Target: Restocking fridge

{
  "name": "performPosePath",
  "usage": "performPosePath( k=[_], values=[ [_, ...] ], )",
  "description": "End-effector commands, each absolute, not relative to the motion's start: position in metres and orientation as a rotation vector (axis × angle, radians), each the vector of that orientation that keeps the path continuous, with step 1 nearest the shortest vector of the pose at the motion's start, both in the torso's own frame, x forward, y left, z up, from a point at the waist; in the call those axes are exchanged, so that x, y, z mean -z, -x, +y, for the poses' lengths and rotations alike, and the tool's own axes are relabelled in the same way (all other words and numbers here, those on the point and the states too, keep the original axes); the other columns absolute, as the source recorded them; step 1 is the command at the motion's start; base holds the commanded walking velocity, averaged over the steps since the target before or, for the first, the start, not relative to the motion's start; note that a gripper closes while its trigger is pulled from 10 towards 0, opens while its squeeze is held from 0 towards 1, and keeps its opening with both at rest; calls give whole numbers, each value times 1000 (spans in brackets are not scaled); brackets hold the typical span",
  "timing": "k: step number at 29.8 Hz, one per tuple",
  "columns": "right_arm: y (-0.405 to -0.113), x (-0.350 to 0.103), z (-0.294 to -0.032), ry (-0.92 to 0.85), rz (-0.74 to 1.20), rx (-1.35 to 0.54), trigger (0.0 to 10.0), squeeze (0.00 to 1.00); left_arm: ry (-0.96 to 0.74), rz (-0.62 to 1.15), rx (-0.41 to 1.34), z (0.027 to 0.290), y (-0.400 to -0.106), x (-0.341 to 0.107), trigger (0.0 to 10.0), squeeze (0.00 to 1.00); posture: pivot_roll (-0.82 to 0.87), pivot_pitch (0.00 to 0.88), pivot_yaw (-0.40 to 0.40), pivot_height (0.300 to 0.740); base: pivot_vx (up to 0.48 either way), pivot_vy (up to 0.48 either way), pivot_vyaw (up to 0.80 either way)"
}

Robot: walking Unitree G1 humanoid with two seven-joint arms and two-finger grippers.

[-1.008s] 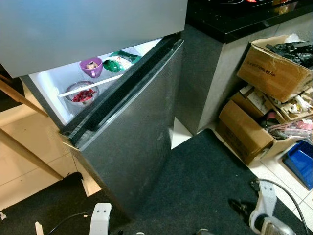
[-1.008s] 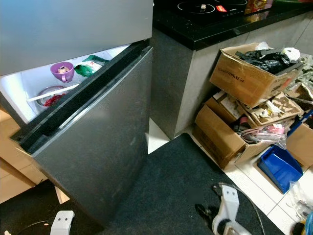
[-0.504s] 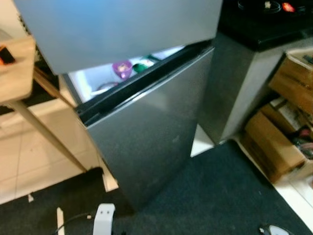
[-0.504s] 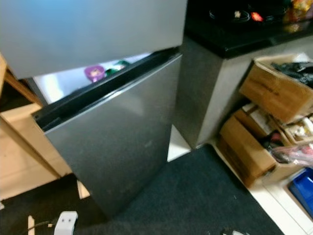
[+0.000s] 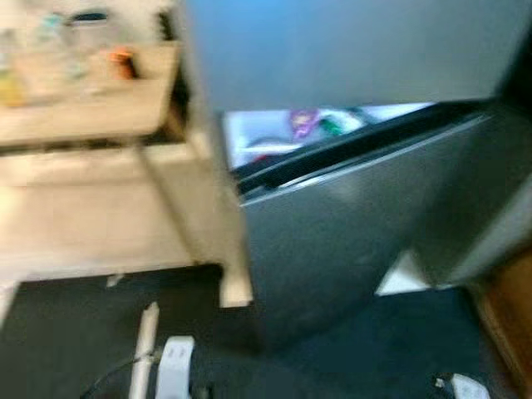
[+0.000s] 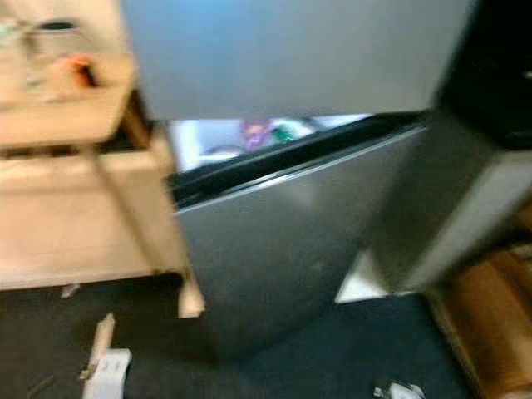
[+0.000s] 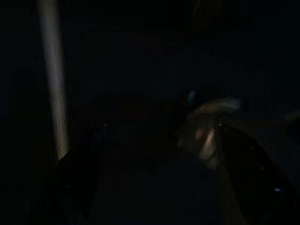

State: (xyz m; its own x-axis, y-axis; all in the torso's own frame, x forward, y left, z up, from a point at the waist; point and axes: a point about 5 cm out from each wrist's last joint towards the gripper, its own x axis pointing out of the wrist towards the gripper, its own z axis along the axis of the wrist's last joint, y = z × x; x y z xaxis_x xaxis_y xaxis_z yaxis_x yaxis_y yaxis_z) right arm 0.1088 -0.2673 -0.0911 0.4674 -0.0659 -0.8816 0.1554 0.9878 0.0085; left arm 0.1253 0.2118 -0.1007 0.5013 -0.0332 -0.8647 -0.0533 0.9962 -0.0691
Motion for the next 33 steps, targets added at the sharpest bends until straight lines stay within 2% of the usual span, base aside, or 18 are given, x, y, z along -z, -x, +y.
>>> performPosePath(
  k=[1,7,17,20,27,33],
  values=[
    [-103,96,-258,-99,1105,123,10000,0,94,1022,-34,216,-133,97,10000,0,-42,23,8,740,0,0,775],
    [-108,98,-248,-91,1108,99,10000,0,77,1003,-23,220,-141,94,10000,0,-29,6,-5,740,0,0,779],
    [-132,89,-256,20,1054,150,10000,0,85,1026,4,213,-142,95,10000,0,-41,0,14,740,0,0,779],
    [-134,89,-255,31,1052,162,10000,0,98,994,5,212,-150,92,10000,0,-33,0,14,740,0,0,0],
    [-132,91,-253,46,1055,185,10000,0,55,1065,14,219,-137,96,10000,0,-15,0,13,740,0,-424,0],
    [-149,83,-256,57,982,207,10000,0,75,1086,-11,217,-127,100,10000,0,-16,0,10,740,0,-89,0]
  ],
)
